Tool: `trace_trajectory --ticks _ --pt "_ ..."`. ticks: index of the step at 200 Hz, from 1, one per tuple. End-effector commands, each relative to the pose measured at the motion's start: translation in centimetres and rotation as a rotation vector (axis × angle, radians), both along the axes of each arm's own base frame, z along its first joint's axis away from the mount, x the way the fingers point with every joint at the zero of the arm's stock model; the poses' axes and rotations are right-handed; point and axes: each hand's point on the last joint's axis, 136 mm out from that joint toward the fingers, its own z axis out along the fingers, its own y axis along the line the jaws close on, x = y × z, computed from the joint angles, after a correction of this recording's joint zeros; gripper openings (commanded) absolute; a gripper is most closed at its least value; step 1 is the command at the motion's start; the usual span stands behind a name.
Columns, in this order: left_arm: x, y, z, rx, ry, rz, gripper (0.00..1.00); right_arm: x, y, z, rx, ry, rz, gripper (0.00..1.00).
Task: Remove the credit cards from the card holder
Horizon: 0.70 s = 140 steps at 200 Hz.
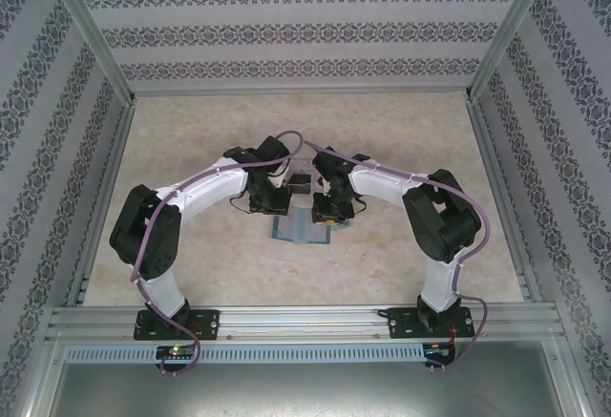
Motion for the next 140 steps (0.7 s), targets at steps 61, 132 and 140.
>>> trace_trajectory --ticks 61,132,140 --pt "-1.1 0.1 3.6 -0.030 -0.217 -0.513 0.00 1.0 -2.0 2.3 -0.017 -0.050 -0.023 0.28" --pt "-0.4 0.6 6.2 0.036 -0.479 -0.953 0.00 1.2 -5.2 3.4 -0.026 -0.074 -0.077 0.28" --pt "-0.3 0.8 6.3 0.051 -0.505 -1.002 0.00 1.2 -5.5 3.5 -0.026 -0.075 -0.082 0.28"
